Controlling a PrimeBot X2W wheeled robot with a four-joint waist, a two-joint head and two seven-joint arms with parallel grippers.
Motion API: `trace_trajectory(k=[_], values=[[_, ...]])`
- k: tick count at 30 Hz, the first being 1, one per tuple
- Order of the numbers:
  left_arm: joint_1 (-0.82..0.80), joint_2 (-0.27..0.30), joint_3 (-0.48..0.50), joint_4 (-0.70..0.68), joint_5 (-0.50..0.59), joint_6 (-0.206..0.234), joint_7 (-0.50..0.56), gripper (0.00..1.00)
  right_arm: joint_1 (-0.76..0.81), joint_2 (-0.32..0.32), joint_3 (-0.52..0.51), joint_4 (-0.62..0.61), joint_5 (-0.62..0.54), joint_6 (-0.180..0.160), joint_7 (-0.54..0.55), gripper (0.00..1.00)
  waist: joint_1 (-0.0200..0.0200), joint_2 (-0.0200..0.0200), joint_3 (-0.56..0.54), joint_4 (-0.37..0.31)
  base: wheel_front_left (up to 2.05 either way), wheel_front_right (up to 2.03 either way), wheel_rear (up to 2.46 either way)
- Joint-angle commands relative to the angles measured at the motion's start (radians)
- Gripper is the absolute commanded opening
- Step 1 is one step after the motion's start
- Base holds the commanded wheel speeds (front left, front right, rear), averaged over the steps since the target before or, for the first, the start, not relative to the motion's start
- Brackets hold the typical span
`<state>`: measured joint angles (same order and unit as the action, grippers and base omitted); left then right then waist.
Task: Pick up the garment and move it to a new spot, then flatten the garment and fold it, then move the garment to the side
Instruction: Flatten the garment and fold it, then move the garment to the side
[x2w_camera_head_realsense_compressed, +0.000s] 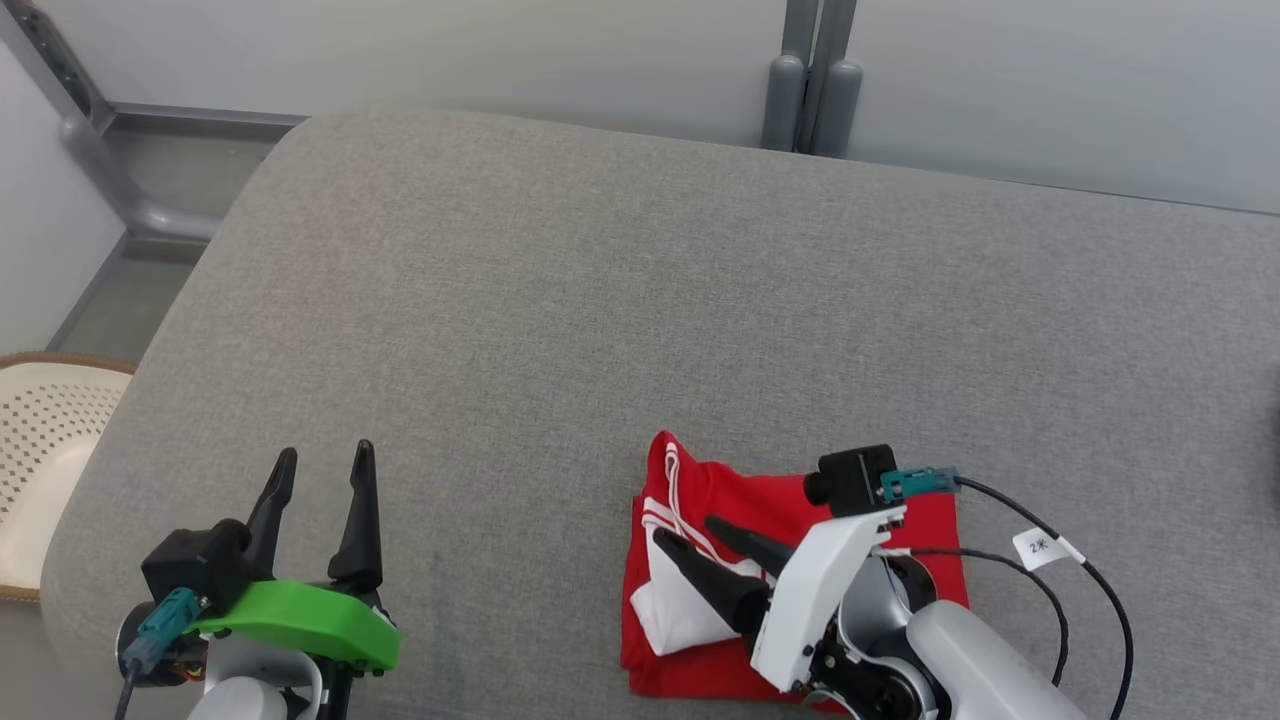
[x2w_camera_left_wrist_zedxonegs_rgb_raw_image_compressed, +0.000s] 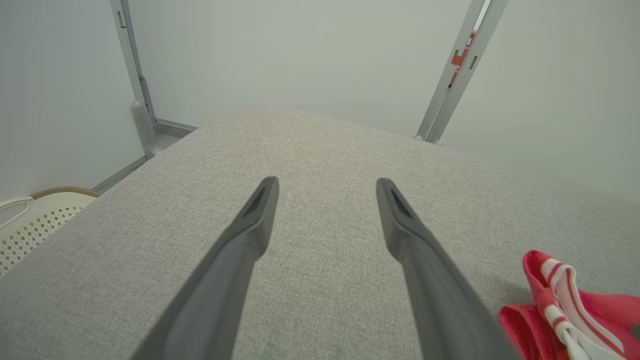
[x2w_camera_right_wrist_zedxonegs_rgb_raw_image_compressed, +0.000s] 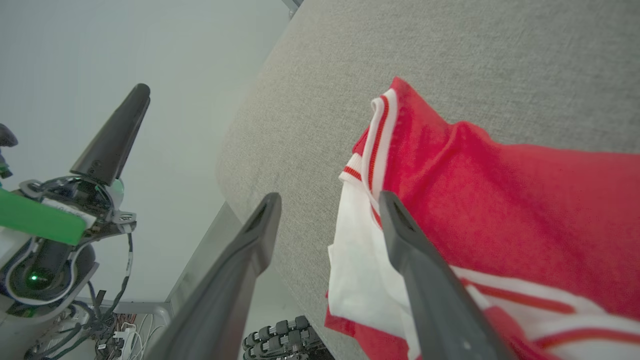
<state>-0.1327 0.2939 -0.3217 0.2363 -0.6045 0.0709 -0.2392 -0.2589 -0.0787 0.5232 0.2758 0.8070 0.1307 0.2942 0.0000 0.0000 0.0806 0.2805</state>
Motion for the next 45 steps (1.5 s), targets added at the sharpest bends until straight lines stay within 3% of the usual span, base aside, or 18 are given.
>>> trace_trajectory(k=[1,4,9,18,23,31,45], values=[[-0.001,0.002,0.004,0.003,0.000,0.004,-0.007,1.00,-0.013,-0.014,0.003,-0.025,0.024,0.000,-0.019,1.00,0.0000,0.0000,-0.014,-0.020,0.00,0.00,0.00],[0.008,0.004,0.006,0.001,-0.004,0.009,-0.007,1.00,-0.010,-0.050,0.003,-0.089,0.056,0.000,-0.048,1.00,0.0000,0.0000,-0.028,-0.042,0.00,0.00,0.00],[0.025,0.015,0.018,-0.010,-0.010,0.017,-0.008,1.00,0.006,-0.127,-0.079,-0.209,0.094,0.000,-0.113,1.00,0.0000,0.0000,-0.050,-0.077,0.00,0.00,0.00],[0.049,0.016,0.029,-0.035,-0.012,0.026,-0.015,1.00,0.066,-0.253,-0.309,-0.241,-0.044,0.000,-0.219,1.00,0.0000,0.0000,-0.061,-0.108,0.00,0.00,0.00],[0.066,0.011,0.048,-0.057,-0.001,0.032,-0.020,1.00,0.119,-0.273,-0.396,-0.247,-0.162,0.000,-0.348,1.00,0.0000,0.0000,-0.075,-0.137,0.00,0.00,0.00],[0.091,0.003,0.070,-0.088,0.031,0.014,-0.027,1.00,0.212,-0.261,-0.432,-0.195,-0.246,0.000,-0.515,1.00,0.0000,0.0000,-0.096,-0.183,0.00,0.00,0.00],[0.127,-0.024,0.108,-0.083,0.121,-0.031,-0.027,1.00,0.208,-0.243,-0.387,-0.122,-0.303,0.000,-0.561,1.00,0.0000,0.0000,-0.112,-0.232,0.00,0.00,0.00]])
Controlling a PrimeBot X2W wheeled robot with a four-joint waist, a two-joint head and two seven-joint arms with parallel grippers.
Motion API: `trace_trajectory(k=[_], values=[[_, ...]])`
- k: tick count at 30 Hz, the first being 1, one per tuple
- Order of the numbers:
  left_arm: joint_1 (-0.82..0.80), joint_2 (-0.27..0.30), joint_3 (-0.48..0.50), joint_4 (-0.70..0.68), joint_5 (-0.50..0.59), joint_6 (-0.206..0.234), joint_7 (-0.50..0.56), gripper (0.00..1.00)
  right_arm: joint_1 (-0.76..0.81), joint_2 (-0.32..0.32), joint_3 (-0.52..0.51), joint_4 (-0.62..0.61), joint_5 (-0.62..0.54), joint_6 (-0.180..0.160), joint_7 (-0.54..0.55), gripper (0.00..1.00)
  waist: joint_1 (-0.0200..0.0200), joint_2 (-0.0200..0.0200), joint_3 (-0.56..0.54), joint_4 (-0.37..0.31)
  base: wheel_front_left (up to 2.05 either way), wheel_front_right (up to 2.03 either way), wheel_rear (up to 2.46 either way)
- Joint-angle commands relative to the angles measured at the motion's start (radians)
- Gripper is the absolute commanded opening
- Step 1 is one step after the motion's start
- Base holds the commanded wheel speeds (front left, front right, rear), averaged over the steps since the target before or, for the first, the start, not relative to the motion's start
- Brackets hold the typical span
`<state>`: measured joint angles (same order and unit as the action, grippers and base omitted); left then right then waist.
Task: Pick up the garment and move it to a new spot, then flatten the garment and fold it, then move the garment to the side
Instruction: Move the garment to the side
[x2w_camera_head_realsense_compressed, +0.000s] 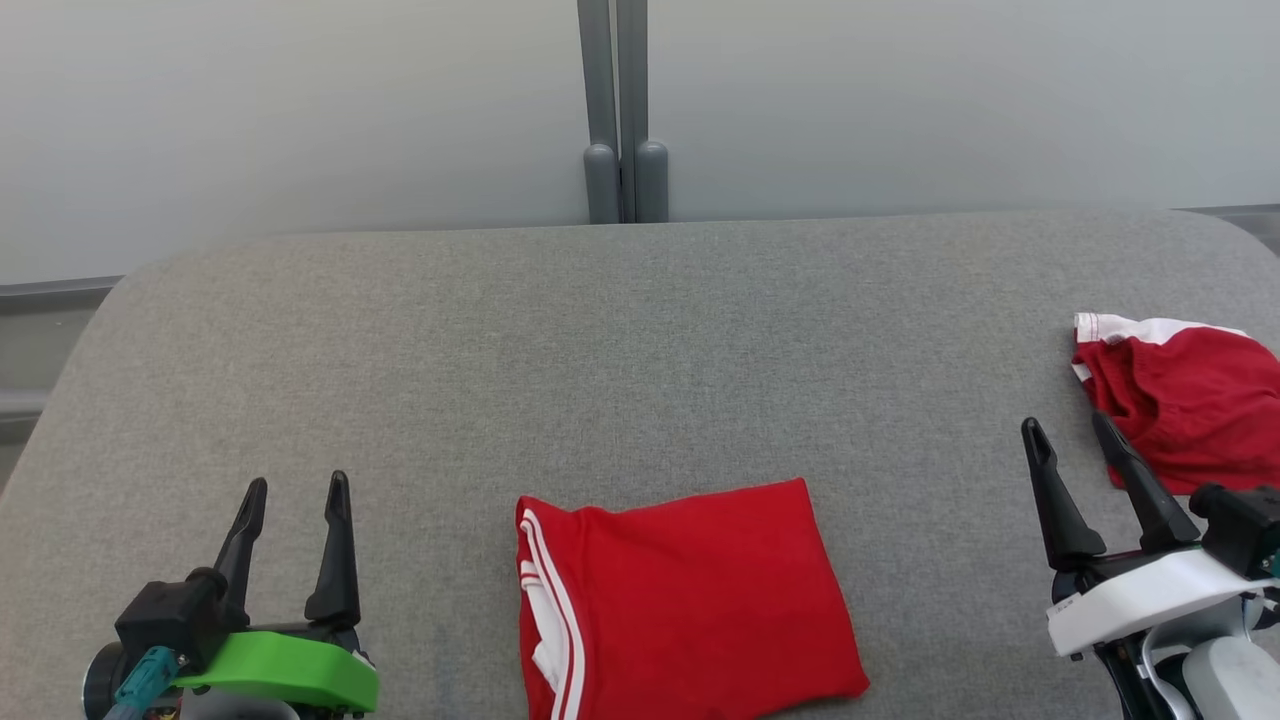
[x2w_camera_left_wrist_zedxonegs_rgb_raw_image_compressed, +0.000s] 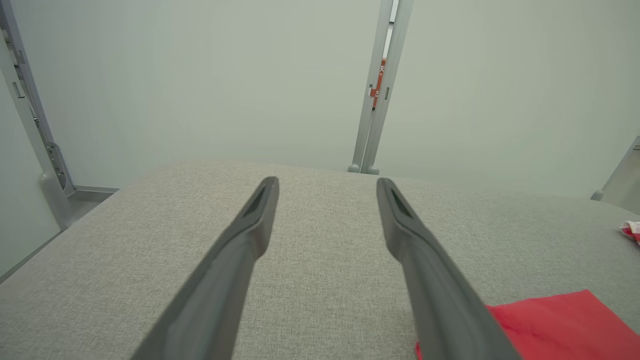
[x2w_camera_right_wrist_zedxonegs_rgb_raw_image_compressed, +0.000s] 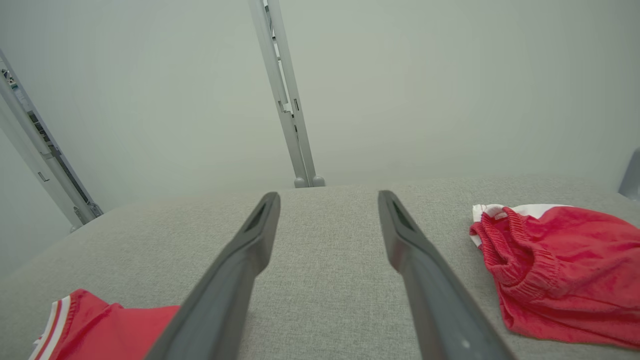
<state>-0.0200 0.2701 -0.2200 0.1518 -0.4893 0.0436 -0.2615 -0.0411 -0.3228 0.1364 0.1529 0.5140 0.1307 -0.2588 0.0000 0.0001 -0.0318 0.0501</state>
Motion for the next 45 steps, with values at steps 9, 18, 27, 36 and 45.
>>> trace_trajectory(k=[9,18,27,36,45], values=[[0.005,-0.017,0.013,0.028,0.038,-0.021,-0.004,1.00,-0.042,-0.005,0.075,0.060,0.008,0.000,0.029,1.00,0.0000,-0.0001,0.000,0.014,0.00,0.00,0.00],[-0.027,-0.003,-0.018,0.048,0.100,-0.010,-0.004,1.00,-0.159,0.043,0.210,0.226,0.079,0.000,0.371,1.00,0.0000,-0.0001,0.008,0.068,0.00,0.00,0.00],[-0.057,-0.024,-0.040,0.065,0.117,-0.020,-0.004,1.00,-0.190,0.100,0.208,0.337,0.132,0.000,0.609,1.00,0.0000,-0.0001,0.025,0.132,0.00,0.00,0.00],[-0.064,-0.033,-0.032,0.078,0.118,-0.025,-0.004,1.00,-0.194,0.118,0.216,0.333,0.154,0.000,0.643,0.00,0.0000,-0.0001,0.036,0.149,0.00,0.00,0.00],[-0.086,-0.039,-0.038,0.058,0.114,-0.046,-0.003,1.00,-0.270,0.076,0.201,0.302,0.111,0.000,0.533,0.00,0.0000,-0.0001,0.039,0.090,0.00,0.00,0.00]])
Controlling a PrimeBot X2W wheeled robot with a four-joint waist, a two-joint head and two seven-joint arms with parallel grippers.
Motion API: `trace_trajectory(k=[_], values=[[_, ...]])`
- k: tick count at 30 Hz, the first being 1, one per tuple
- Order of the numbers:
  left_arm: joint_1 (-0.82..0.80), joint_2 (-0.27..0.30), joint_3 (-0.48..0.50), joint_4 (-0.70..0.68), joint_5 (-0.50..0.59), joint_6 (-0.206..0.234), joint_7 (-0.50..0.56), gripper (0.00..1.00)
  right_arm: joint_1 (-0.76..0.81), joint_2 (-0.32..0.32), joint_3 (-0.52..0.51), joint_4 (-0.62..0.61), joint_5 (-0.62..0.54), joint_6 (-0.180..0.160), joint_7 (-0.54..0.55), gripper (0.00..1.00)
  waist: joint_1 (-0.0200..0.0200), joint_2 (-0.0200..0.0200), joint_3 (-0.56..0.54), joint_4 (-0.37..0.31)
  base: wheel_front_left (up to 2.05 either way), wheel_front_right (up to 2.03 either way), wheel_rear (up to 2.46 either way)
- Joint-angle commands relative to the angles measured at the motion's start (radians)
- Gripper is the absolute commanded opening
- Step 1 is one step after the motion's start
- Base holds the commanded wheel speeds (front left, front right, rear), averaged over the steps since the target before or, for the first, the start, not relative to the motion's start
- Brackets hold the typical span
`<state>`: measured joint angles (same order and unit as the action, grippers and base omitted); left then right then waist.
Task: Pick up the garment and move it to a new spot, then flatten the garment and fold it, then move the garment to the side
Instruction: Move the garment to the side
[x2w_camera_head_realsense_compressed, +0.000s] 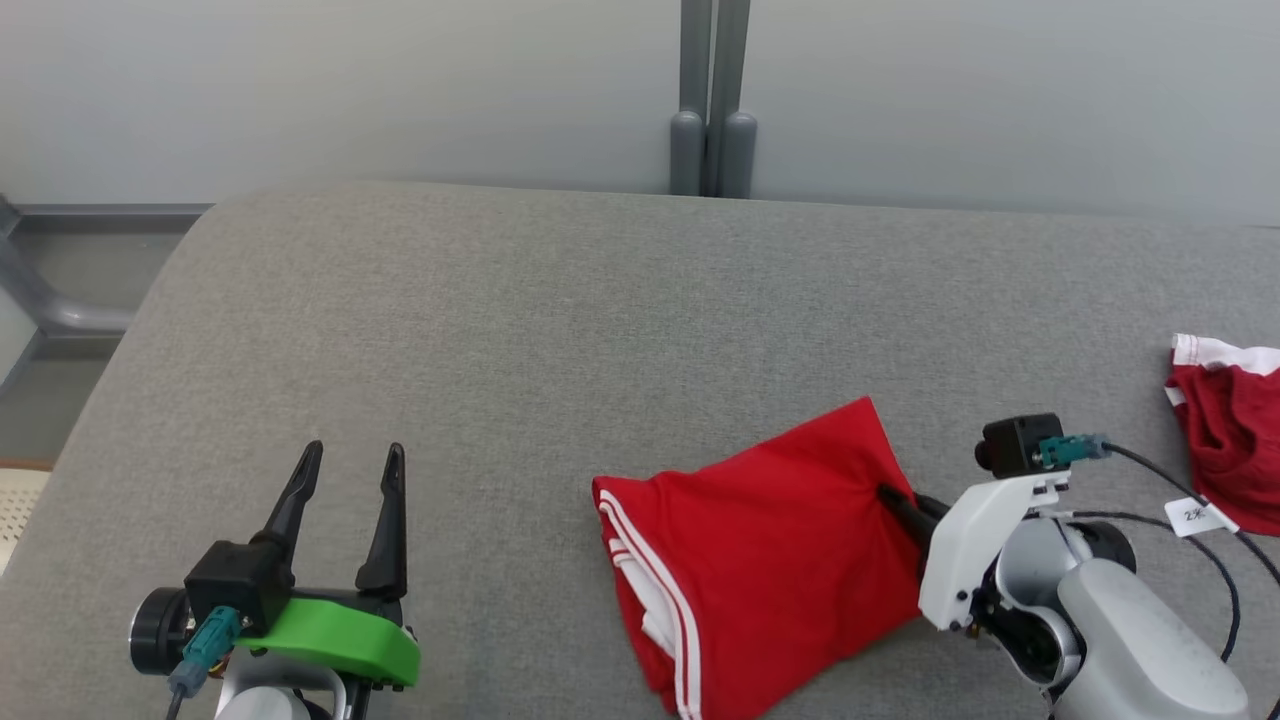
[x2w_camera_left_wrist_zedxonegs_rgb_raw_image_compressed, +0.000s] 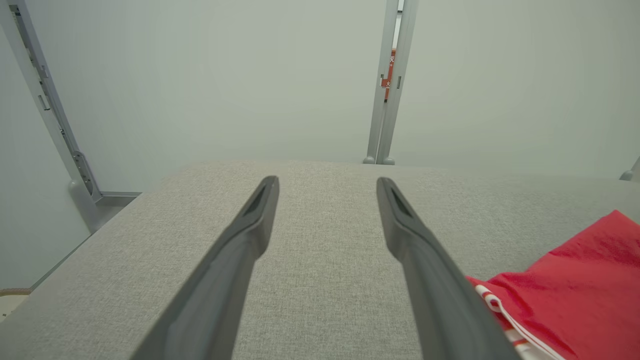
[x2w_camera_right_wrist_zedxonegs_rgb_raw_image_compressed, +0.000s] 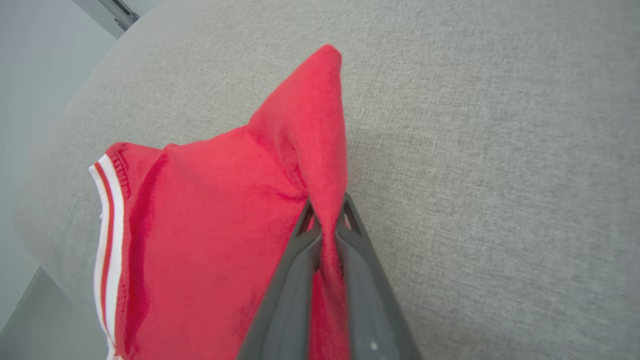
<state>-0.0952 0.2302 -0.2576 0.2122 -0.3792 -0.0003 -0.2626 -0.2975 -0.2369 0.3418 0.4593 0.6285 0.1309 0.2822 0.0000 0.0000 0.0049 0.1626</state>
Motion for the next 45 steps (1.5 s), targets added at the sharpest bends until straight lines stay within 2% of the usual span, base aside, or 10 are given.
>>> trace_trajectory(k=[1,7,9,14,21,29,35,40,45], values=[[-0.014,-0.001,-0.005,-0.005,0.005,-0.004,-0.002,1.00,-0.026,-0.018,-0.006,-0.007,-0.006,0.000,-0.016,0.00,0.0000,0.0000,0.002,-0.038,0.00,0.00,0.00],[-0.035,-0.018,-0.035,-0.010,0.012,-0.015,0.000,1.00,-0.079,-0.062,-0.011,-0.013,-0.004,0.000,-0.030,0.00,0.0000,0.0000,0.012,-0.141,0.00,0.00,0.00],[-0.043,-0.029,-0.048,-0.005,0.014,-0.017,-0.001,1.00,-0.093,-0.073,-0.013,-0.013,0.004,0.000,-0.039,0.00,0.0000,0.0000,0.019,-0.201,0.00,0.00,0.00],[-0.061,-0.041,-0.062,0.003,0.023,-0.020,-0.001,1.00,-0.116,-0.069,-0.020,-0.006,0.015,0.000,-0.065,0.00,0.0000,0.0000,0.031,-0.305,0.00,0.00,0.00],[-0.091,-0.030,-0.073,0.010,0.037,-0.024,-0.001,1.00,-0.133,-0.050,-0.009,0.003,0.032,0.000,-0.094,0.00,0.0000,0.0000,0.065,-0.413,0.00,0.00,0.00],[-0.120,-0.028,-0.103,0.005,0.049,-0.037,0.020,1.00,-0.189,-0.036,0.021,-0.002,0.040,0.000,-0.148,0.00,0.0000,0.0000,0.125,-0.432,0.00,0.00,0.00],[-0.160,-0.018,-0.113,-0.003,0.054,-0.040,0.035,1.00,-0.334,-0.035,0.079,0.033,0.053,0.000,-0.167,0.00,0.0000,0.0000,0.216,-0.420,0.00,0.00,0.00],[-0.198,-0.009,-0.123,-0.014,0.066,-0.041,0.048,1.00,-0.476,-0.099,0.087,0.087,0.069,0.000,-0.188,0.00,0.0000,0.0000,0.288,-0.400,0.00,0.00,0.00],[-0.217,-0.004,-0.131,-0.019,0.072,-0.040,0.054,1.00,-0.541,-0.216,0.105,0.106,0.069,0.000,-0.176,0.00,0.0000,0.0000,0.331,-0.379,0.00,0.00,0.00]])
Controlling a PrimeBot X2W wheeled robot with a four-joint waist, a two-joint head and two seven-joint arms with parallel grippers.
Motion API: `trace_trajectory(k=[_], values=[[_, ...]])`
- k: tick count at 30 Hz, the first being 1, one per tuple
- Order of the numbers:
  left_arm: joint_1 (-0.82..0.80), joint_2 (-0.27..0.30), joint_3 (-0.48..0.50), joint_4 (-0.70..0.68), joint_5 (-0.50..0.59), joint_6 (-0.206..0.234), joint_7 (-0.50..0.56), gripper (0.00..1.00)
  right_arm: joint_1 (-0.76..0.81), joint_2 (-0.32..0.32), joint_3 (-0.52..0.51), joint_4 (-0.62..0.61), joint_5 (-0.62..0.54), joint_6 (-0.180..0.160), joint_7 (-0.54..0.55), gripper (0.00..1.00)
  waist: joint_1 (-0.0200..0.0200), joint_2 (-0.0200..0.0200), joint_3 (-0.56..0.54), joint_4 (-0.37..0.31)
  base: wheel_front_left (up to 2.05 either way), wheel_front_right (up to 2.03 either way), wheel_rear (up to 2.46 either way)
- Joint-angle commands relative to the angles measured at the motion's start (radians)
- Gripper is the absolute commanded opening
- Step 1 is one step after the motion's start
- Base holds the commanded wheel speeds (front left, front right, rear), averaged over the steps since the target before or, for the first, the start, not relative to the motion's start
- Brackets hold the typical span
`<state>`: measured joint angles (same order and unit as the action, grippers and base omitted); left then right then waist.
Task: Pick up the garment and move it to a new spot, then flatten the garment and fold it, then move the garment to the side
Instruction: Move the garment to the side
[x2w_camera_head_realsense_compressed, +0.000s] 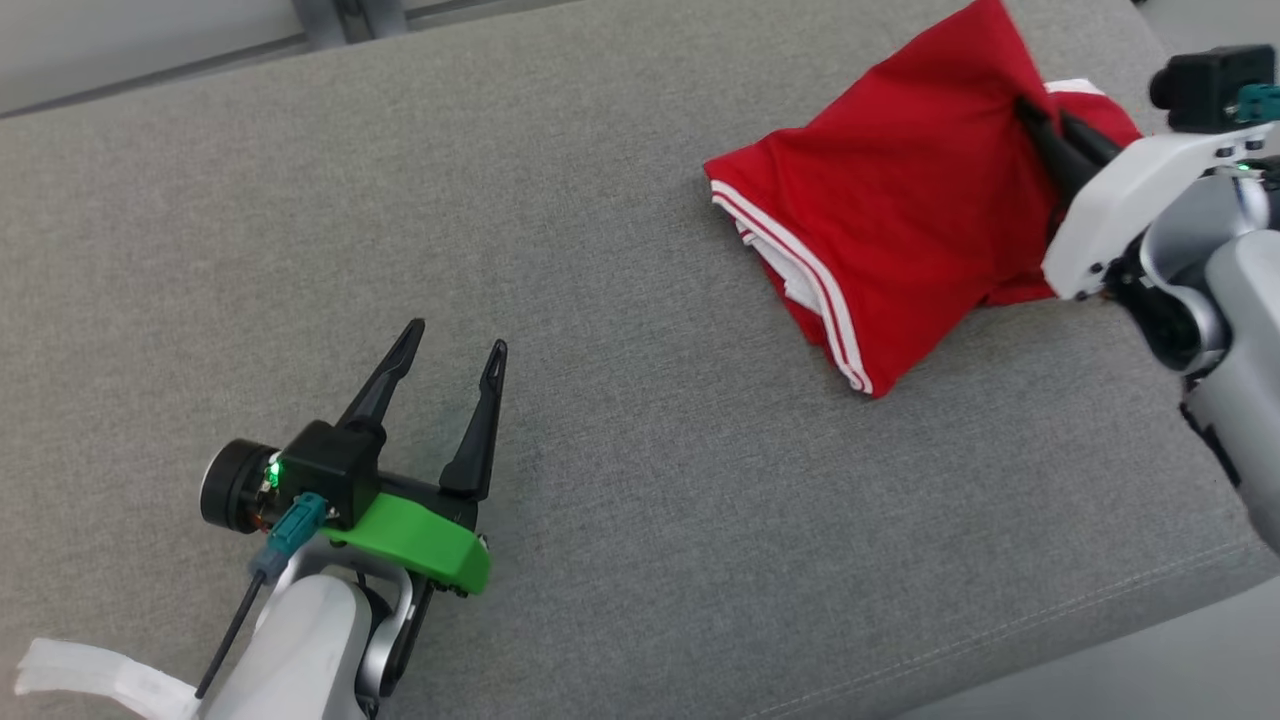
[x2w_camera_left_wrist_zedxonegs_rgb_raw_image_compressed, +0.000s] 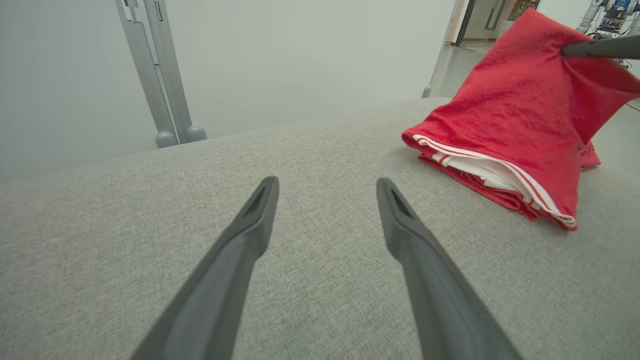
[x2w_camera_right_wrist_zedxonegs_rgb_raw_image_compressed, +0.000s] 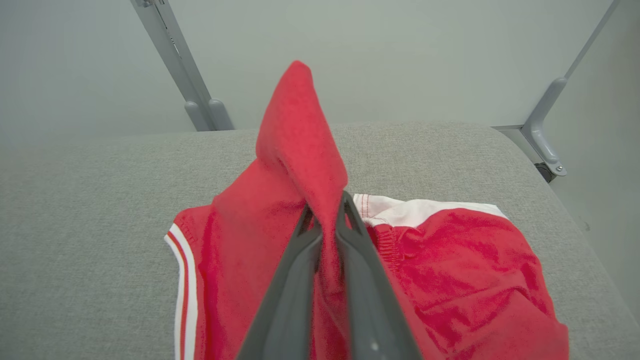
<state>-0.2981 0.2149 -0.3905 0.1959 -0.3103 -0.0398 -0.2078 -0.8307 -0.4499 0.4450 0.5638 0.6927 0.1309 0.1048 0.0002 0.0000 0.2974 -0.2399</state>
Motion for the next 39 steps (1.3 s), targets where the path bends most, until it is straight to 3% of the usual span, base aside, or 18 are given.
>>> trace_trajectory(k=[1,7,14,22,23,25,26,33,39], values=[[-0.016,0.014,0.003,-0.005,0.004,0.003,0.001,1.00,-0.013,-0.035,0.001,-0.001,0.007,-0.001,0.004,0.00,-0.0002,0.0000,0.047,0.025,0.00,0.00,0.00],[-0.016,0.037,0.010,-0.020,0.003,0.010,0.015,1.00,-0.001,-0.161,-0.048,-0.011,0.019,0.000,0.014,0.00,-0.0002,0.0000,0.083,0.017,0.00,0.00,0.00],[-0.036,0.064,0.018,-0.065,0.007,0.020,0.050,1.00,-0.012,-0.218,-0.076,0.033,0.029,-0.001,0.024,0.00,-0.0002,0.0000,0.147,0.020,0.00,0.00,0.00],[-0.051,0.080,0.030,-0.111,0.005,0.036,0.061,1.00,-0.081,-0.226,-0.037,0.209,-0.016,-0.001,0.004,0.00,-0.0002,0.0000,0.176,0.059,0.00,0.00,0.00],[-0.050,0.082,0.032,-0.114,0.003,0.039,0.060,1.00,-0.091,-0.226,-0.033,0.226,-0.023,-0.001,-0.011,0.10,-0.0002,0.0000,0.176,0.064,0.00,0.00,0.00],[-0.047,0.084,0.035,-0.119,-0.001,0.042,0.057,1.00,-0.103,-0.219,-0.022,0.263,-0.035,-0.001,-0.043,0.78,-0.0002,0.0000,0.174,0.074,0.00,0.00,0.00],[-0.044,0.084,0.038,-0.118,-0.004,0.043,0.056,1.00,-0.113,-0.218,-0.019,0.283,-0.044,-0.001,-0.064,1.00,-0.0002,0.0000,0.171,0.078,0.00,0.00,0.00],[-0.022,0.072,0.059,-0.090,-0.037,0.052,0.017,1.00,-0.140,-0.211,0.011,0.366,-0.077,-0.001,-0.175,1.00,-0.0002,0.0000,0.100,0.102,0.00,0.00,0.00],[0.013,0.085,0.105,-0.074,-0.060,0.072,-0.013,1.00,-0.088,-0.218,0.058,0.279,-0.053,-0.001,-0.283,1.00,-0.0002,0.0000,-0.026,0.119,0.00,0.00,0.00]])
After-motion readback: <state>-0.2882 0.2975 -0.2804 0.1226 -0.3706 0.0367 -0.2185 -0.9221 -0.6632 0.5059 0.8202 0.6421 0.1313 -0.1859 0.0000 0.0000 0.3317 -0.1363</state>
